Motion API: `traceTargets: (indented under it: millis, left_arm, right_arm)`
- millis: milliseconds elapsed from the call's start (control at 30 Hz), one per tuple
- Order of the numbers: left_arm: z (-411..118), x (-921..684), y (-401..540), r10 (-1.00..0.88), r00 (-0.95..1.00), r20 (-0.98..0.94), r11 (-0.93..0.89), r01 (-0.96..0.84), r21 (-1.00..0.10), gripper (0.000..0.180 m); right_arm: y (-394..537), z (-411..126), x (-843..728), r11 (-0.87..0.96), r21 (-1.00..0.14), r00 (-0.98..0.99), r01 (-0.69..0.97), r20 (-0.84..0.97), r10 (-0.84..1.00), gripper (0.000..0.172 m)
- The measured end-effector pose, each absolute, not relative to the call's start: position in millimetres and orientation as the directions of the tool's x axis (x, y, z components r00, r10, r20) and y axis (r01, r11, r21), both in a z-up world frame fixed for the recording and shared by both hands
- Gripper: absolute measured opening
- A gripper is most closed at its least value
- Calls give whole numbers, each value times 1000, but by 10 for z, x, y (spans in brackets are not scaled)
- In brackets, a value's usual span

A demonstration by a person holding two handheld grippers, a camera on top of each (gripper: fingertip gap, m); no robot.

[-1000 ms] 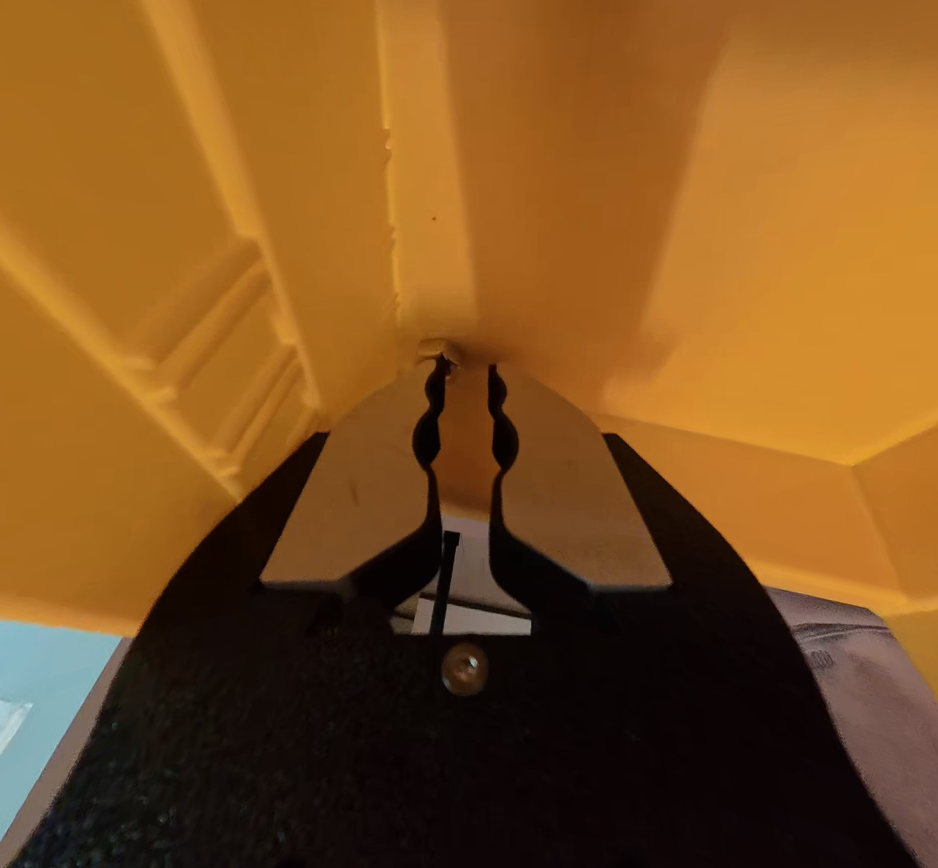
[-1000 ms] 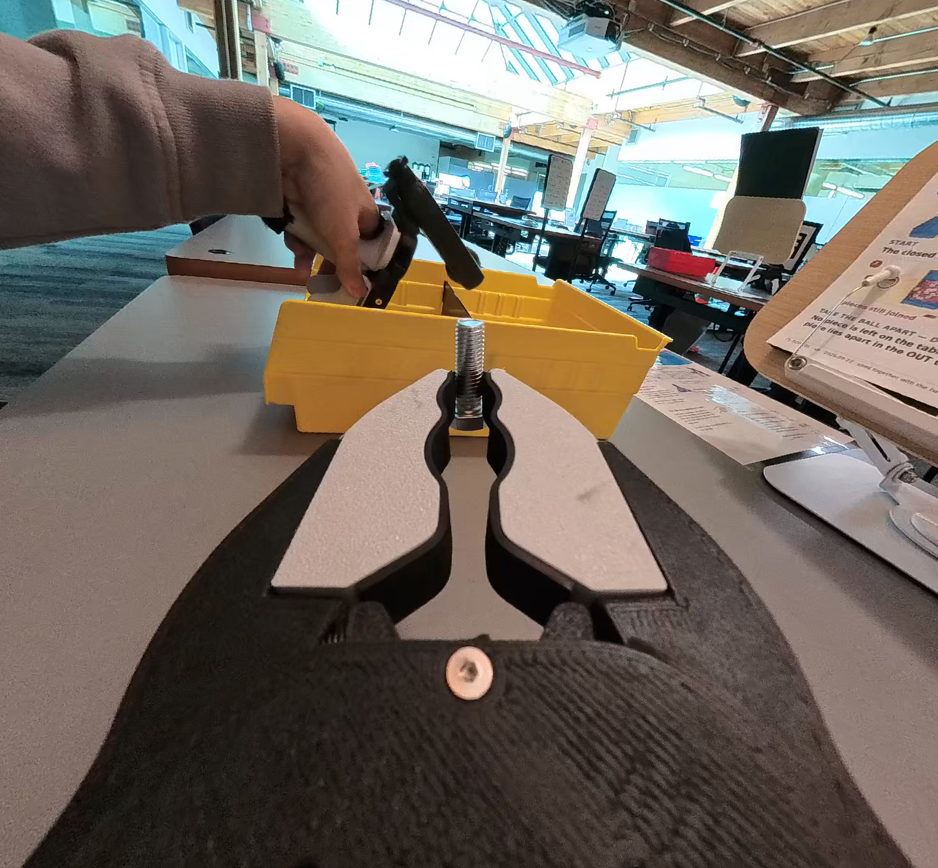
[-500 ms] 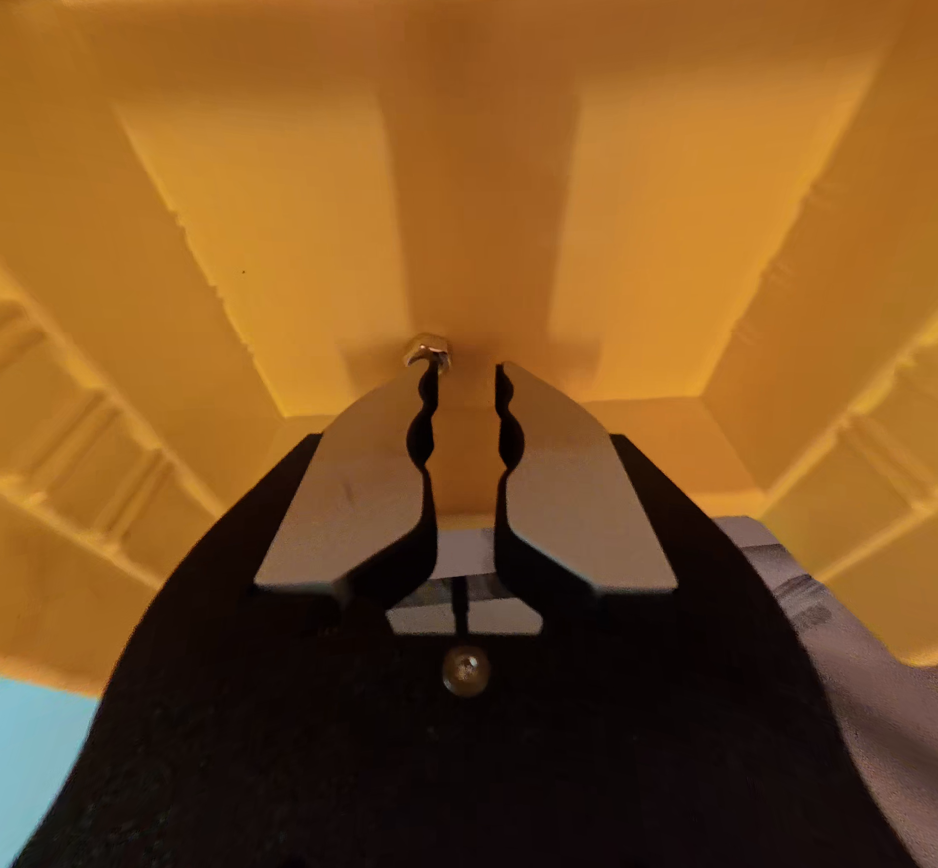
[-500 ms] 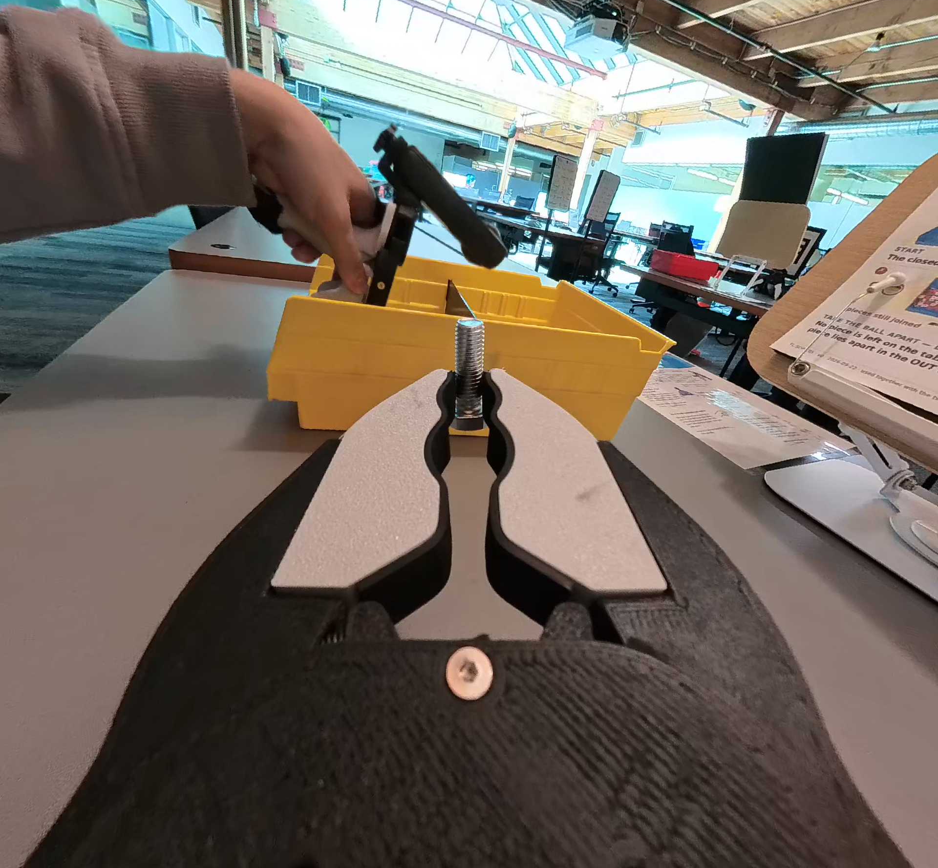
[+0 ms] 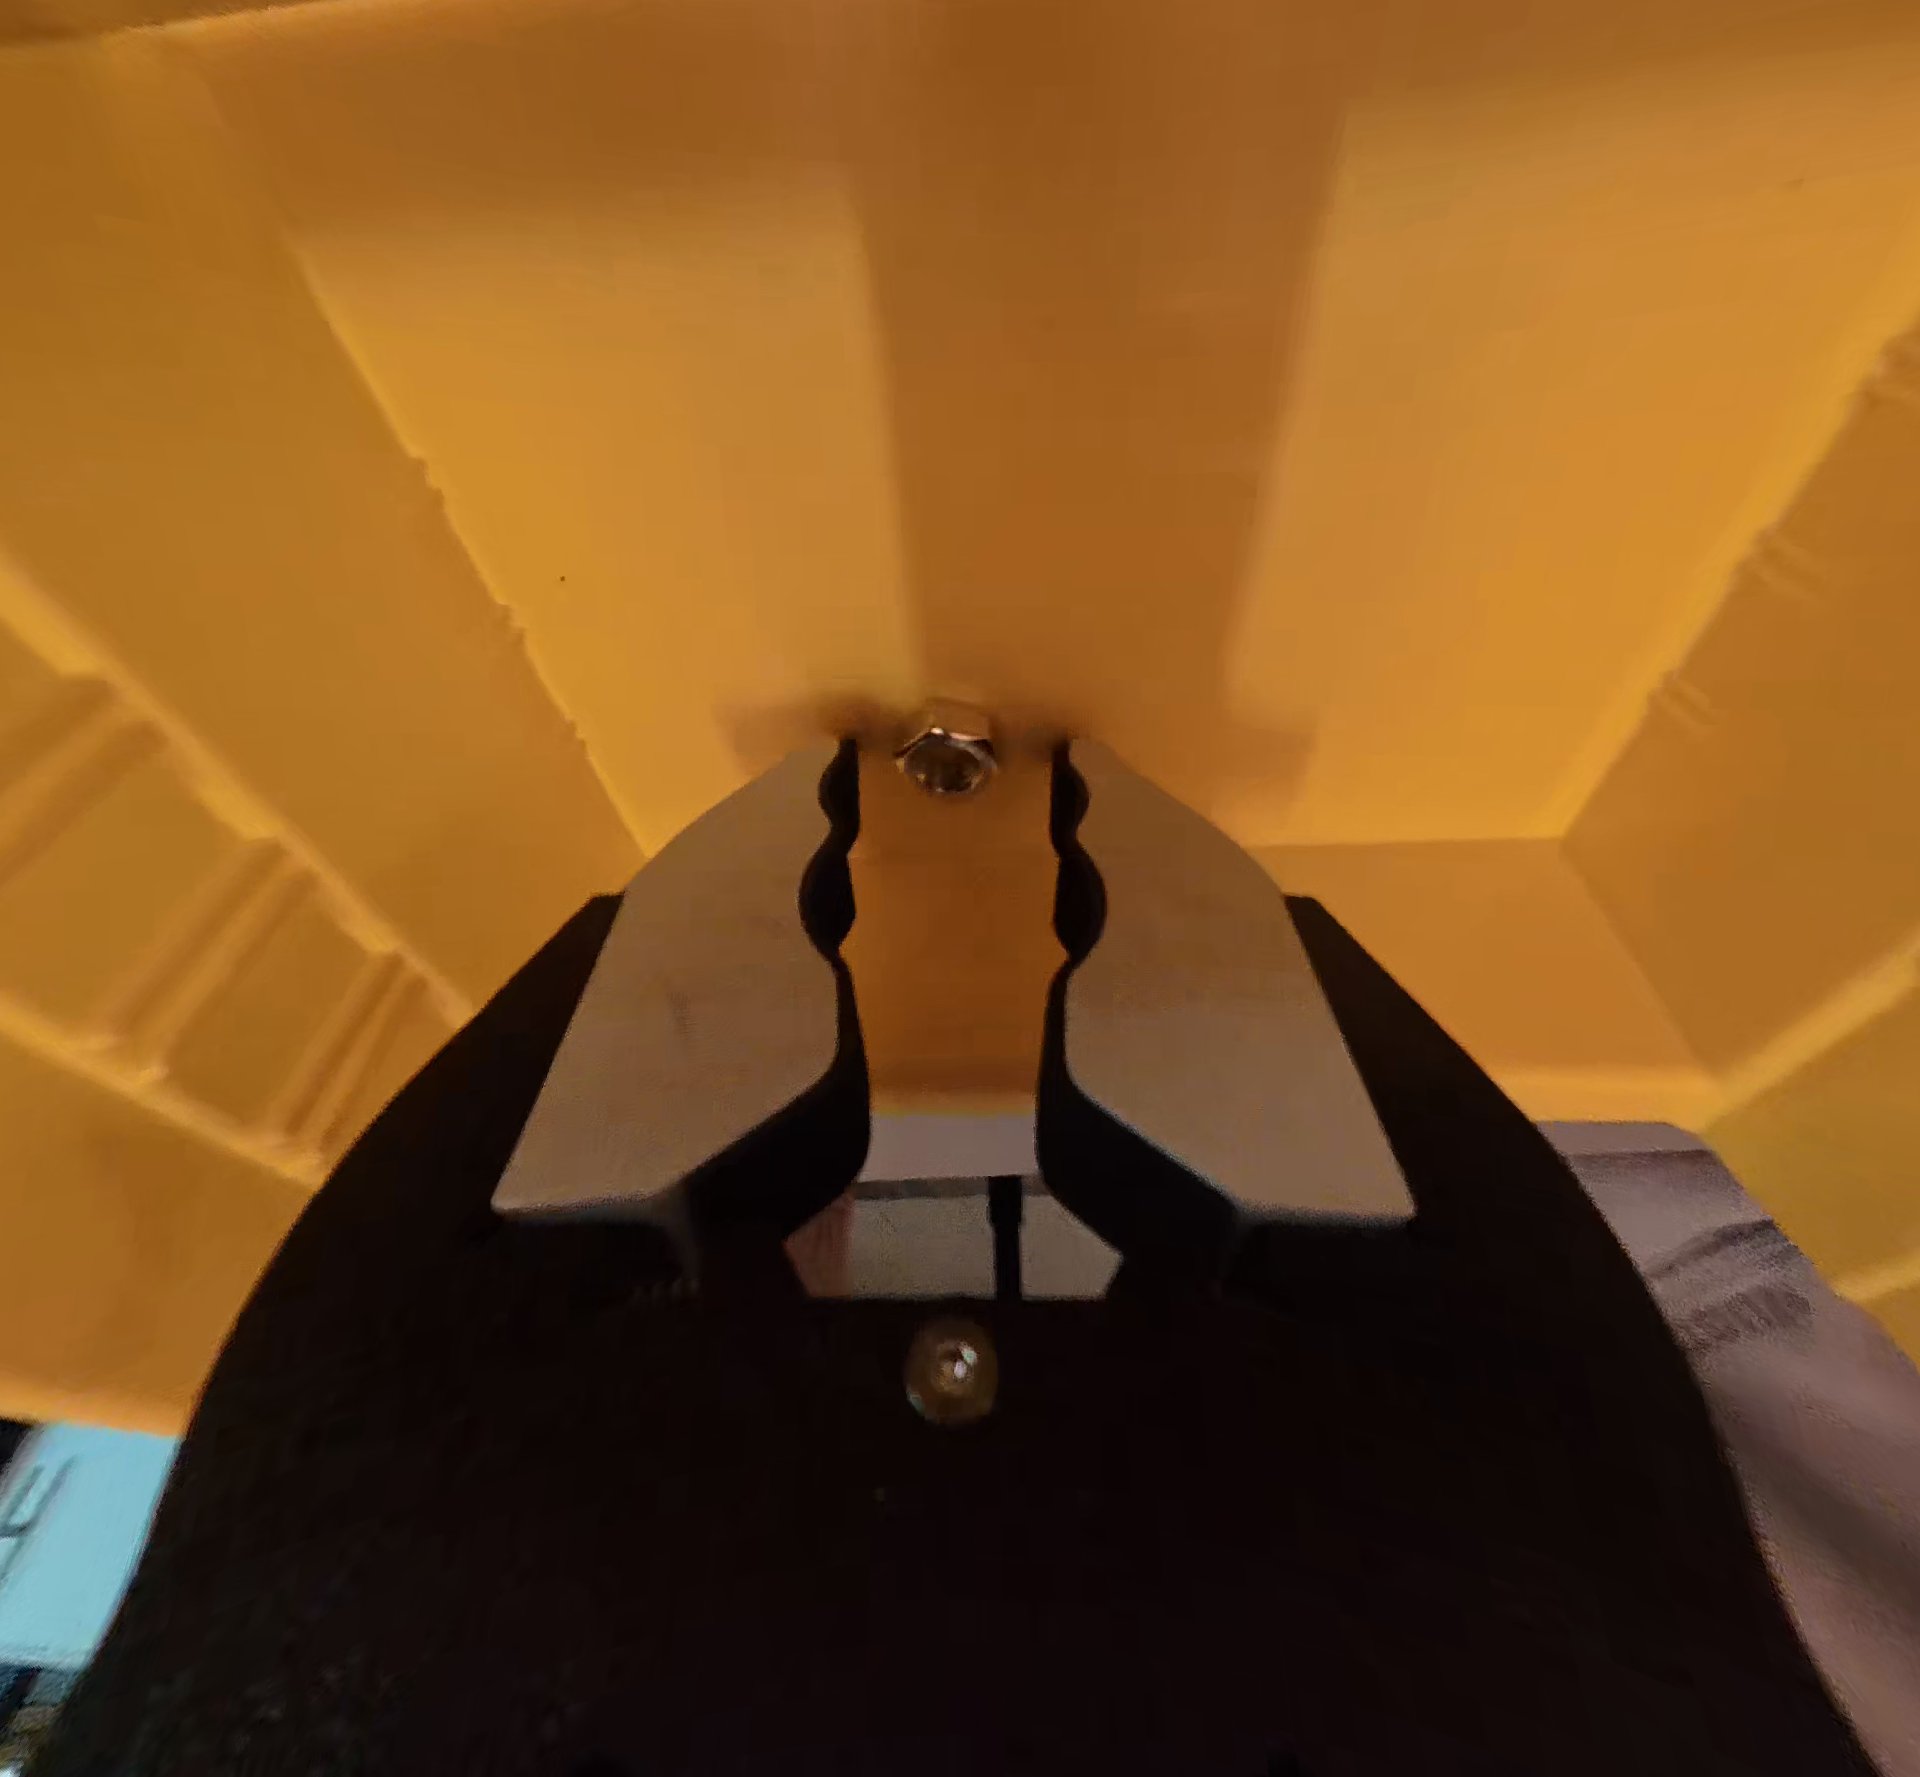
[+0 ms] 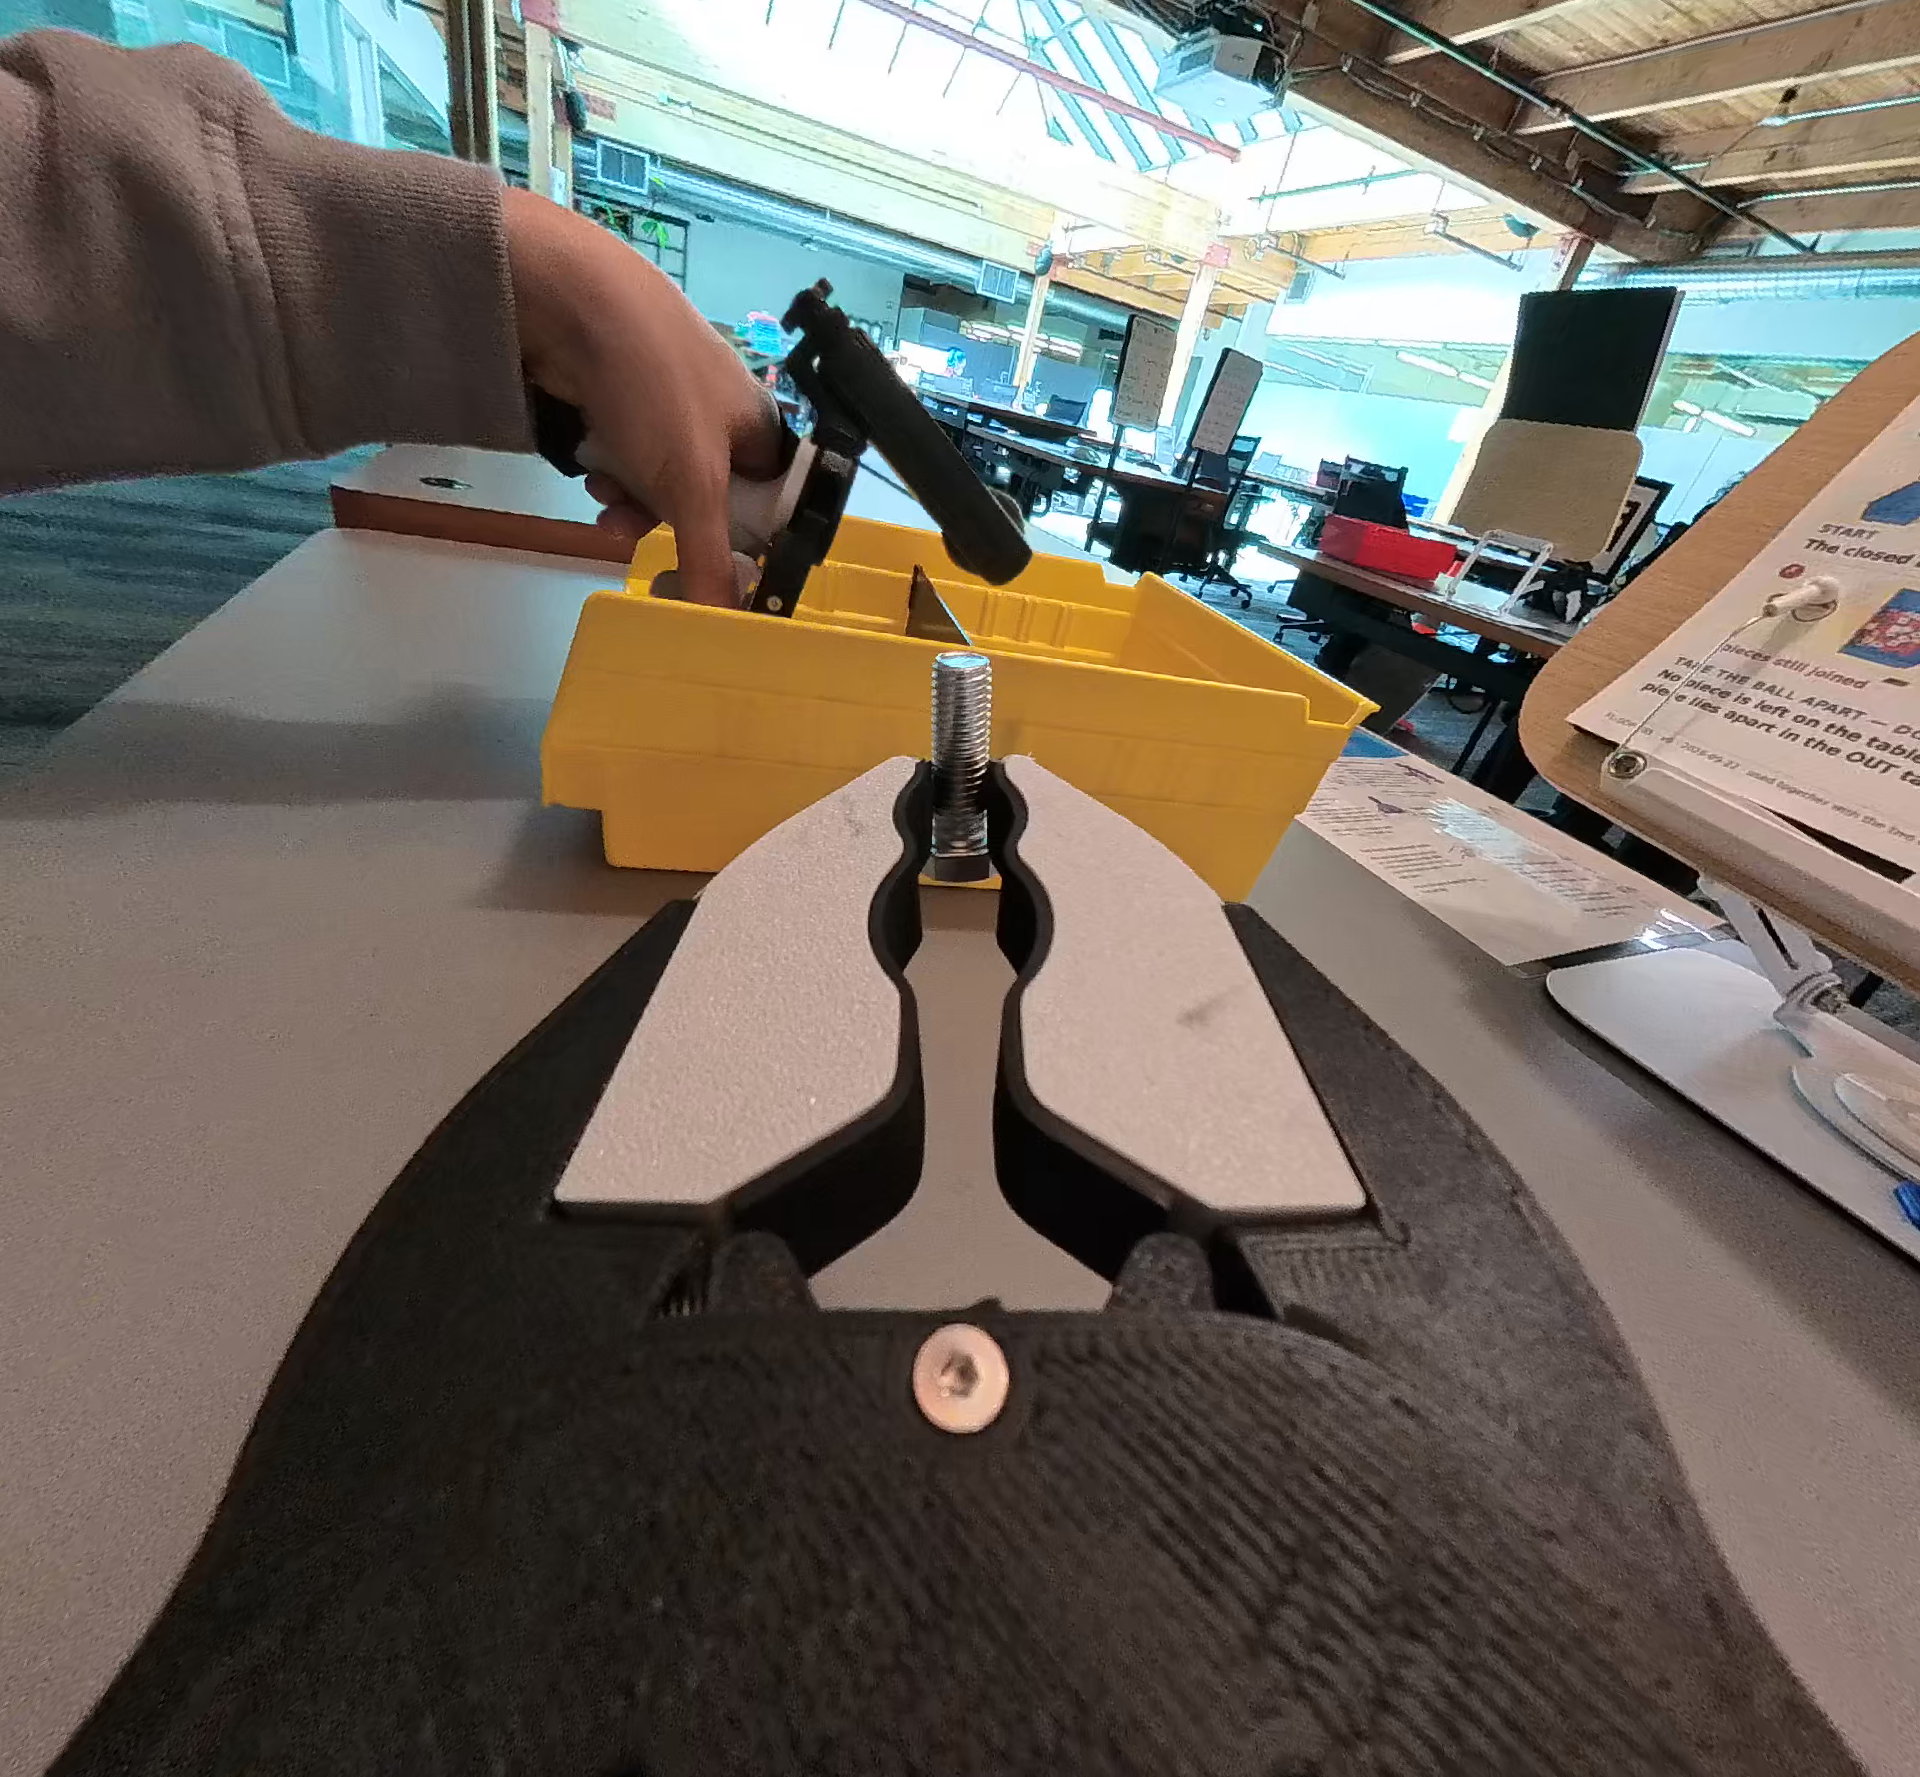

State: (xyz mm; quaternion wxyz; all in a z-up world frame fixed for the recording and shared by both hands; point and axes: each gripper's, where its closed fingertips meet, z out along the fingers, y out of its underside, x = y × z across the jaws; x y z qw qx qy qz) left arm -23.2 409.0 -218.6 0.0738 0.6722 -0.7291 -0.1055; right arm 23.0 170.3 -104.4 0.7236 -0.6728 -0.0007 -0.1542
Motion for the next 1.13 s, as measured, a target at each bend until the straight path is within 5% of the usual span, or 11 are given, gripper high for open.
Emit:
traceTargets:
  millis: [33,100,433,600,967,1133]
  left_arm:
    - [-2185,-239,4087,-997,-66,-30,56,-964,260,31]
    - [-2186,-249,4104,-997,-69,-37,57,-961,269,18]
    - [-2186,-243,4109,-995,-102,-6,97,-960,261,17]
    - [-2186,-176,4112,-967,-253,-33,241,-947,214,17]
    - [-930,-84,2572,-757,-653,24,637,-746,-192,17]
    - [-510,-231,1733,-562,-827,32,797,-551,-249,17]
  right_arm:
    - [1702,-1043,231,47,-973,952,226,210,-225,9]
    - [1705,-1046,229,43,-972,950,231,215,-227,9]
    - [1676,-1053,291,16,-966,931,258,244,-273,9]
    - [1564,-919,262,90,-988,954,123,93,-284,9]
    - [933,-745,-79,231,-973,926,-9,-96,-366,9]
    - [912,-771,-218,196,-979,921,57,-24,-390,9]
